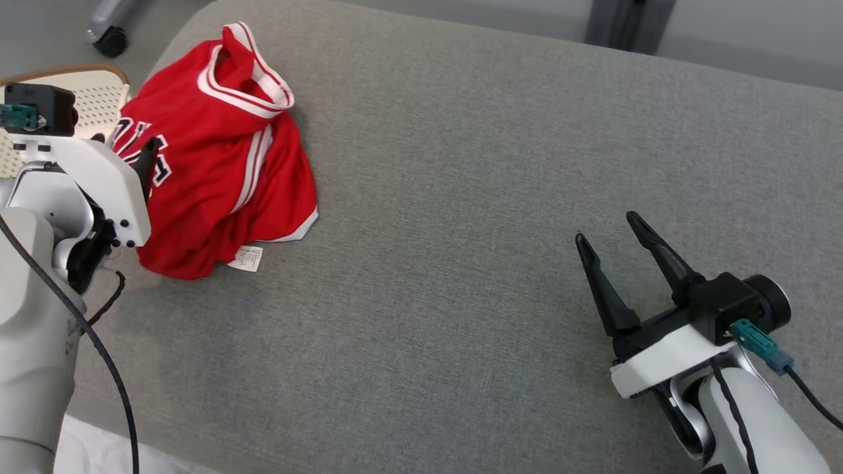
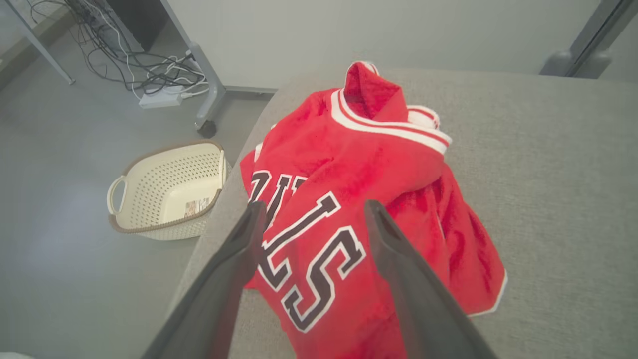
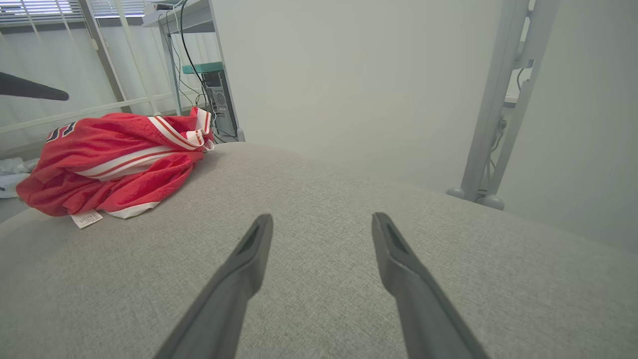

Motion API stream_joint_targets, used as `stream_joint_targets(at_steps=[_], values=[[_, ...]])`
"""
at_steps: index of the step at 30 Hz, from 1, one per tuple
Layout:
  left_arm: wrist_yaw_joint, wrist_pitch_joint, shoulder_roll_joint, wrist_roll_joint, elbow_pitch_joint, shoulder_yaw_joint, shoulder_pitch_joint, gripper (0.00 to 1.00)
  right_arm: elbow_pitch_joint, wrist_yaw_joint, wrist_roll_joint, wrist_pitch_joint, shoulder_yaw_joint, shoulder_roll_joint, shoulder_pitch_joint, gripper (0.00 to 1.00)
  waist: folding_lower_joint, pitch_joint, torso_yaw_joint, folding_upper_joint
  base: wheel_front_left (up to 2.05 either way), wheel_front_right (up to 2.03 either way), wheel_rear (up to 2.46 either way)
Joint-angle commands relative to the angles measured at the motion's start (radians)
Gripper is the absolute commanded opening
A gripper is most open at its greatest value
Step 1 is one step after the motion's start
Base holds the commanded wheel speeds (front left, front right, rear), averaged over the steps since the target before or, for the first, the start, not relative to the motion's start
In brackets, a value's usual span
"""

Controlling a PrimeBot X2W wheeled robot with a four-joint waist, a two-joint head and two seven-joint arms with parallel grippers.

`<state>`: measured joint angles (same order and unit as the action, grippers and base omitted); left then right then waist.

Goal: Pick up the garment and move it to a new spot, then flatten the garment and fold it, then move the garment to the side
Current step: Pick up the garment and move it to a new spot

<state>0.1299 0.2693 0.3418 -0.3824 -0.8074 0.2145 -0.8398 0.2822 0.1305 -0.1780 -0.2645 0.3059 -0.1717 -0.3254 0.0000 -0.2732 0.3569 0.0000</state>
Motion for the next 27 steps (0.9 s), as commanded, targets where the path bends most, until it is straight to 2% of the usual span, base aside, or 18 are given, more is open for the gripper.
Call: stream_joint_targets(at_steps=[1, 5, 11, 19, 20, 21, 27], values=[[0.001, 0.056, 0.009, -0.045, -0.018, 0.026, -0.03, 1.0, -0.003, 0.0, -0.001, -0.002, -0.001, -0.01, -0.025, 1.0, 0.0, -0.039, -0.047, 0.0, 0.0, 0.0, 0.0], [0.001, 0.157, 0.059, -0.104, -0.052, 0.083, -0.053, 1.0, -0.012, 0.0, -0.005, -0.002, -0.002, -0.006, -0.029, 1.0, 0.0, -0.057, -0.078, 0.0, 0.0, 0.0, 0.0], [0.0, 0.196, 0.097, -0.132, -0.127, 0.101, -0.078, 1.0, -0.021, 0.0, -0.007, -0.002, 0.0, -0.009, -0.037, 1.0, 0.0, -0.08, -0.107, 0.0, 0.0, 0.0, 0.0], [-0.01, 0.197, 0.094, -0.132, -0.199, 0.108, -0.107, 1.0, -0.027, 0.0, -0.002, -0.002, -0.005, -0.005, -0.038, 1.0, 0.0, -0.097, -0.119, 0.0, 0.0, 0.0, 0.0], [-0.01, 0.2, 0.092, -0.135, -0.204, 0.109, -0.112, 0.57, -0.027, 0.0, -0.001, -0.002, -0.005, -0.005, -0.039, 1.0, 0.0, -0.098, -0.118, 0.0, 0.0, 0.0, 0.0], [-0.009, 0.198, 0.091, -0.137, -0.208, 0.111, -0.118, 0.0, -0.027, 0.0, 0.0, -0.002, -0.004, -0.004, -0.039, 1.0, 0.0, -0.099, -0.118, 0.0, 0.0, 0.0, 0.0], [-0.004, 0.159, 0.082, -0.131, -0.214, 0.13, -0.136, 0.0, -0.021, 0.0, 0.0, -0.002, -0.005, 0.0, -0.047, 1.0, 0.0, -0.096, -0.117, 0.0, 0.0, 0.0, 0.0]])
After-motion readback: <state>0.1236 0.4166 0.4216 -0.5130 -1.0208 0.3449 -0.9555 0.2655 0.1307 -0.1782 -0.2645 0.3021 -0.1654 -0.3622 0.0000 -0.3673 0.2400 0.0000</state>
